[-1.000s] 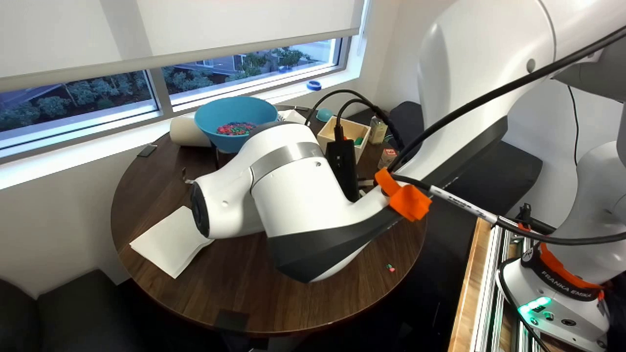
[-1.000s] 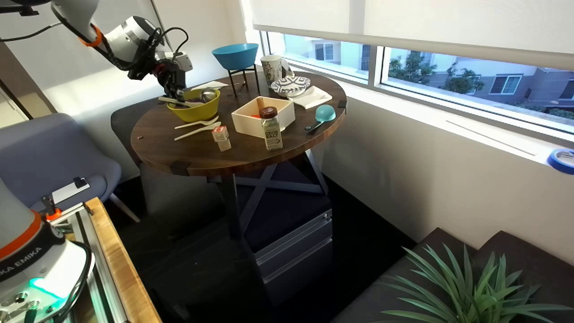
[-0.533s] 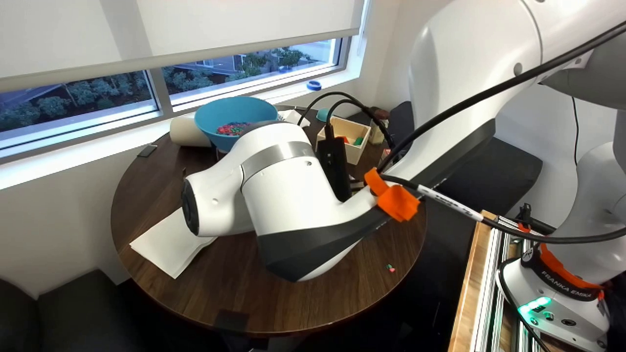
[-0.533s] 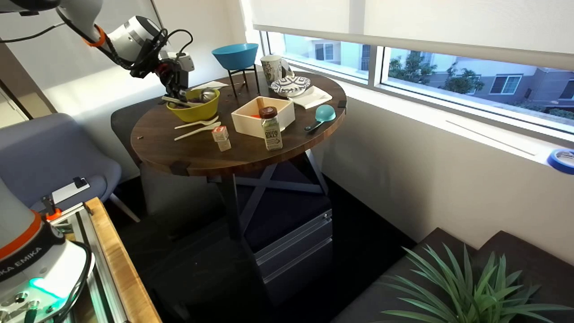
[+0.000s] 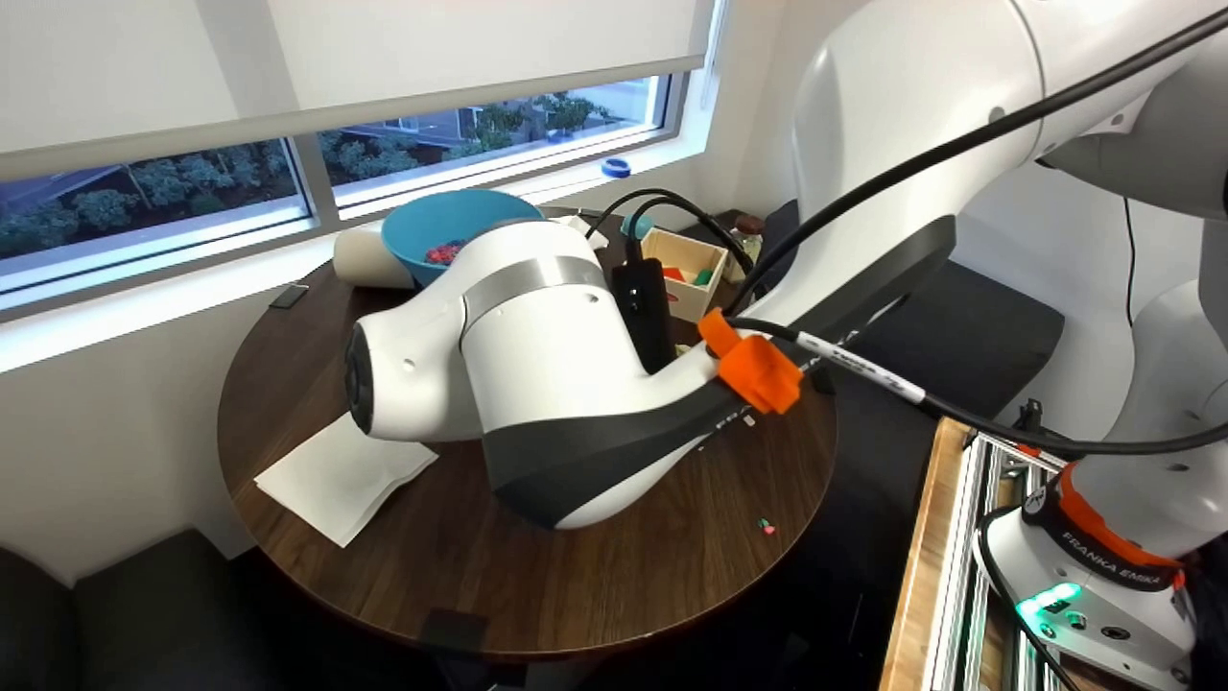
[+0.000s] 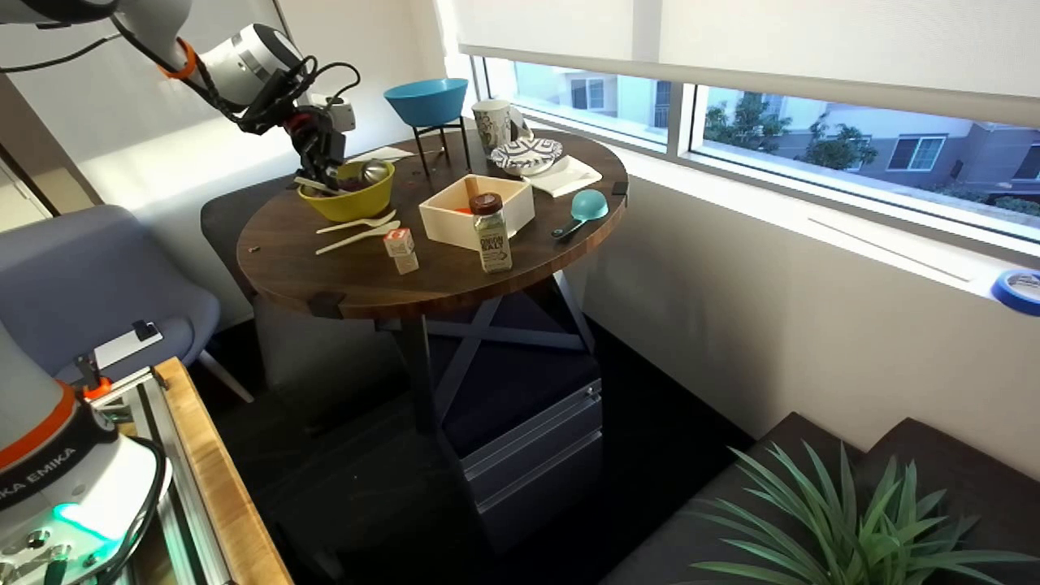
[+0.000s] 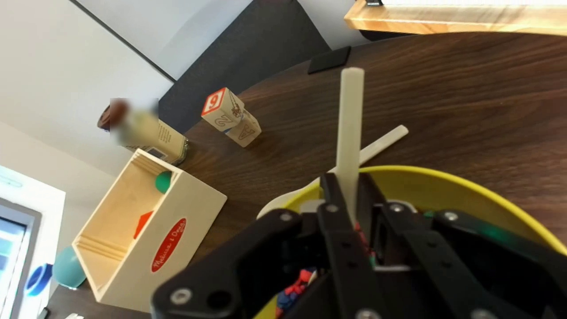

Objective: Pick up the far right white spoon, scoop a spoonful of the substance from the yellow bowl and pour it into the blue bowl, put the white spoon back onto the table

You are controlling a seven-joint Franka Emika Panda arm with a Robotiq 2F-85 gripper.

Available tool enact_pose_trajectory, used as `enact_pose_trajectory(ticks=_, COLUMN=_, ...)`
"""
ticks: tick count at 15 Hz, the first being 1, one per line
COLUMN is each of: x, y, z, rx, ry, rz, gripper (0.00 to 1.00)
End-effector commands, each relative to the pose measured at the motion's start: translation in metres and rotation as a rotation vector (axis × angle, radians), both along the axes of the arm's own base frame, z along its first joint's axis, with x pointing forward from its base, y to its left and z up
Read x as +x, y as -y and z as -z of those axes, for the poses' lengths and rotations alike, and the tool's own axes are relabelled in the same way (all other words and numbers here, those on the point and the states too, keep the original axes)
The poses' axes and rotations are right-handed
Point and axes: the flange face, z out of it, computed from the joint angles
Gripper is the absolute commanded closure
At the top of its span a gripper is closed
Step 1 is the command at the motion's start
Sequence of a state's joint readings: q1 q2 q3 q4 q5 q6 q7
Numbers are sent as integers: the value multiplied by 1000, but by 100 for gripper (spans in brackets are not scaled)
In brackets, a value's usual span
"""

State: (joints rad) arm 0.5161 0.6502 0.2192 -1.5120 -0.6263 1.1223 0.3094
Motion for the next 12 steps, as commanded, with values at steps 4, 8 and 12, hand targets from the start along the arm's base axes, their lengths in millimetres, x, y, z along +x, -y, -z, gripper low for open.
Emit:
enact_pose_trajectory(ticks=4, x=11, y=3, z=3, rx=195, ry=-25, rz=79, gripper=97)
enact_pose_trajectory(ticks=8, x=22, y=14, z=-6, rx=298, ry=10, rz=141, gripper=97)
enact_pose_trajectory(ticks=12, x=31, y=27, z=-14, rx=382, ry=46, rz=179, gripper=97)
